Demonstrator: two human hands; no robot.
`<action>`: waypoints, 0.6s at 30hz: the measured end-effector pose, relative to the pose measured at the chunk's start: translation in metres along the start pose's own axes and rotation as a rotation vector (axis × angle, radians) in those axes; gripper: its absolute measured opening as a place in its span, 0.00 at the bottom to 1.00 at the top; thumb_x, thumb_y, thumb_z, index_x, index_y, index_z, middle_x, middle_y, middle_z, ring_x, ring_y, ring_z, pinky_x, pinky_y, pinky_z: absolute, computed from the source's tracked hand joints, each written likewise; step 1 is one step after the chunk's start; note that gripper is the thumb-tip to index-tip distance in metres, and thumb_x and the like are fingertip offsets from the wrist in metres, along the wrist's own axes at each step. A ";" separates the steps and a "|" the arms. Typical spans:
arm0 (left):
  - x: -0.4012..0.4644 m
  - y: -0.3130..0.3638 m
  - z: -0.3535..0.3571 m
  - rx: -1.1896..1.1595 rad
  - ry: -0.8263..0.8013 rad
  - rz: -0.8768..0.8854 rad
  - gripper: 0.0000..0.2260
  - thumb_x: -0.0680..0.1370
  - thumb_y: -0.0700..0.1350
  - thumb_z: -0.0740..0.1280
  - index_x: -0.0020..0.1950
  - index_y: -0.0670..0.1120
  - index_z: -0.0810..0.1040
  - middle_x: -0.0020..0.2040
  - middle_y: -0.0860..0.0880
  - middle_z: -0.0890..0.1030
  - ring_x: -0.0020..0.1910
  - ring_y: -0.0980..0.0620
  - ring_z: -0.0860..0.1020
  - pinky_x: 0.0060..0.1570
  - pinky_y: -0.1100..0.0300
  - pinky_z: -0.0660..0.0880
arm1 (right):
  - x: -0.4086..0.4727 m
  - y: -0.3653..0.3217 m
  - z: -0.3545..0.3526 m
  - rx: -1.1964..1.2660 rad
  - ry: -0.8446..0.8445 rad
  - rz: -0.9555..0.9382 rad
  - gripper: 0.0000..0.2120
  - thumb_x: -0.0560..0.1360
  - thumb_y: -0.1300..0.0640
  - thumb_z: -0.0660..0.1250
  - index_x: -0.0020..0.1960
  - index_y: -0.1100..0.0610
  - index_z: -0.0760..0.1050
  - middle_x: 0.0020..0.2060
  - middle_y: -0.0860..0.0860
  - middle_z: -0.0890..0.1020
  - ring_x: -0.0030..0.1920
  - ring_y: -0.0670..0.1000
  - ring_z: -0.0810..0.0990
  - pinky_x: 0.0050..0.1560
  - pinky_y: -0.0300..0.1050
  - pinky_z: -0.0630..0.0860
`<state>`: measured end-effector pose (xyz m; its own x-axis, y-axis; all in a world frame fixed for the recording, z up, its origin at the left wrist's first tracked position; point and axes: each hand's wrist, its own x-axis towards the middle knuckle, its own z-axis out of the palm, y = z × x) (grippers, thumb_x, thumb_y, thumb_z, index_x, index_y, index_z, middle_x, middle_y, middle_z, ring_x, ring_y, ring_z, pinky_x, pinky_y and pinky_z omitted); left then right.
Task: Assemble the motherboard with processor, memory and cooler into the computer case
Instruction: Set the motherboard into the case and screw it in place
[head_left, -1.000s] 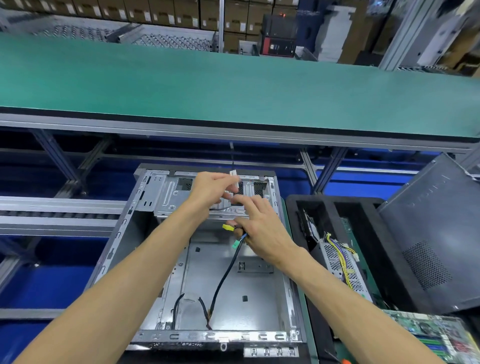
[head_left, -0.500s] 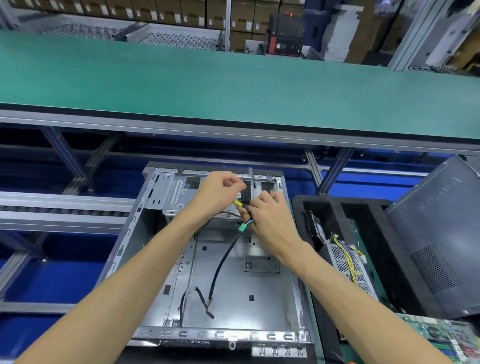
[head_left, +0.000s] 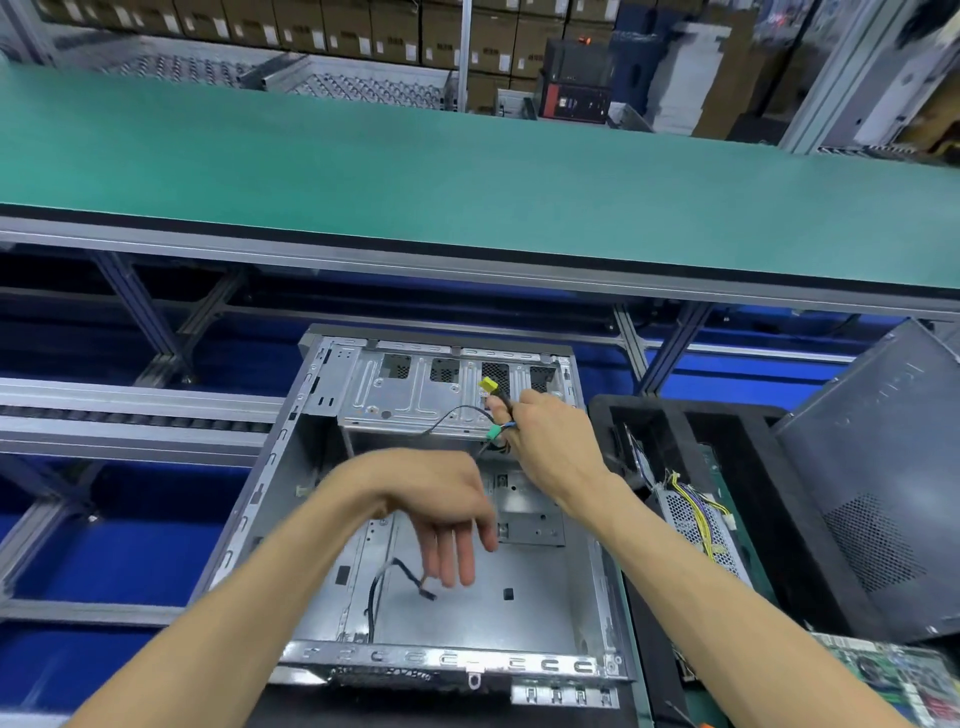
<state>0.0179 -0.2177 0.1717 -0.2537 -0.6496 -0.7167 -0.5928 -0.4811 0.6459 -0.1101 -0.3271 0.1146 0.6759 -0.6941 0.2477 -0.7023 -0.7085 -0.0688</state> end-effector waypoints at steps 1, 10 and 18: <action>0.009 -0.002 0.007 -0.056 0.023 0.004 0.14 0.82 0.42 0.59 0.60 0.33 0.76 0.44 0.38 0.85 0.37 0.43 0.84 0.39 0.54 0.83 | 0.001 -0.001 0.000 0.005 -0.014 0.022 0.25 0.86 0.45 0.50 0.47 0.60 0.79 0.42 0.54 0.75 0.44 0.59 0.77 0.37 0.49 0.63; 0.075 0.007 0.040 -1.349 0.279 0.312 0.12 0.81 0.33 0.56 0.42 0.41 0.75 0.31 0.46 0.79 0.29 0.52 0.77 0.36 0.56 0.77 | 0.004 -0.005 -0.002 0.076 -0.089 0.246 0.18 0.84 0.49 0.58 0.54 0.59 0.82 0.50 0.57 0.81 0.52 0.60 0.80 0.45 0.49 0.72; 0.085 0.011 0.042 -1.609 0.225 0.277 0.08 0.82 0.40 0.59 0.44 0.45 0.73 0.36 0.47 0.71 0.33 0.51 0.70 0.41 0.58 0.69 | 0.008 -0.005 -0.004 0.228 -0.120 0.356 0.17 0.85 0.49 0.57 0.44 0.60 0.73 0.44 0.57 0.81 0.44 0.61 0.80 0.39 0.47 0.67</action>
<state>-0.0428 -0.2537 0.1065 -0.0158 -0.8123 -0.5830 0.8382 -0.3287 0.4353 -0.1026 -0.3285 0.1205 0.4312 -0.9005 0.0565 -0.8380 -0.4230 -0.3448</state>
